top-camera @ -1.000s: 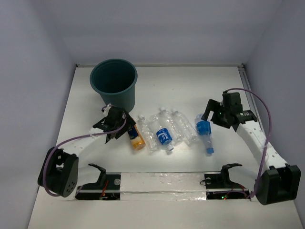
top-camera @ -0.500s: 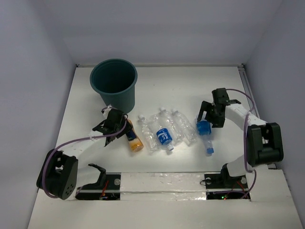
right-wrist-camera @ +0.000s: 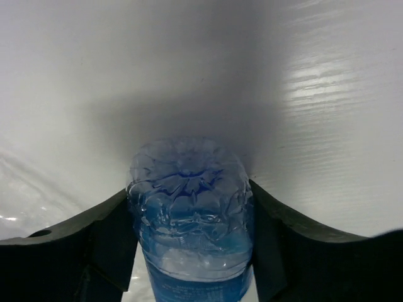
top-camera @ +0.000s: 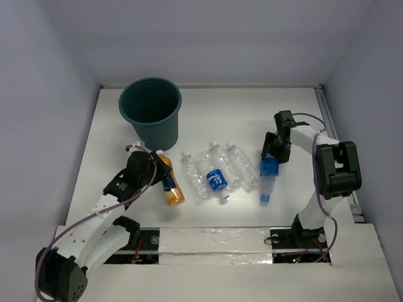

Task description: Put the plastic bottles in the bin

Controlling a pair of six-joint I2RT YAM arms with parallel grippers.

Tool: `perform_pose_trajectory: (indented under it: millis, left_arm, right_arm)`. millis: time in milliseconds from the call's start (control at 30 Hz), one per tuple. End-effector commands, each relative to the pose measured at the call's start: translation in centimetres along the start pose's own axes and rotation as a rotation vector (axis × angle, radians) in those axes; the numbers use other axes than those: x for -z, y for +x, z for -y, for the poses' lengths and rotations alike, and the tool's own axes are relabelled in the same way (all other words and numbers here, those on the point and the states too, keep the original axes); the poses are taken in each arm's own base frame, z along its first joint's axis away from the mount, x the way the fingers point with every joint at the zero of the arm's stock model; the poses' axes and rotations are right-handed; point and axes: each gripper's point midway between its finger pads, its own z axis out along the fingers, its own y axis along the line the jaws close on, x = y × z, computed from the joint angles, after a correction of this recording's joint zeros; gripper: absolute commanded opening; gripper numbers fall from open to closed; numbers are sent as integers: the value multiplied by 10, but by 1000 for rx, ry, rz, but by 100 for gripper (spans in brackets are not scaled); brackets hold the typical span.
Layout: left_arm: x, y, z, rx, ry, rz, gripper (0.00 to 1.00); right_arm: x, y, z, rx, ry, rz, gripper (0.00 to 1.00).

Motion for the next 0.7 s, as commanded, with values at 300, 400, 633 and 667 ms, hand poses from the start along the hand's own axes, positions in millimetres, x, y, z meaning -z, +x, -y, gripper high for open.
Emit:
perform_pose_trajectory:
  millis: [300,400,633,667]
  left_arm:
    - [128,-173,170,-139,291,351,31]
    - [140,-221,205,-171,290,461,32]
    - [98,-332,199,-180,45,658,33]
    - [100,-351,193,-157,28,698,33]
  right_arm:
    - [113,-75,1,-25,25,400,53]
    - [150,-83,-9,-15,-39,476,53]
    - [257,-73,-77,21,-450,637,53]
    - [271,-70,-85,30,-488,655,53]
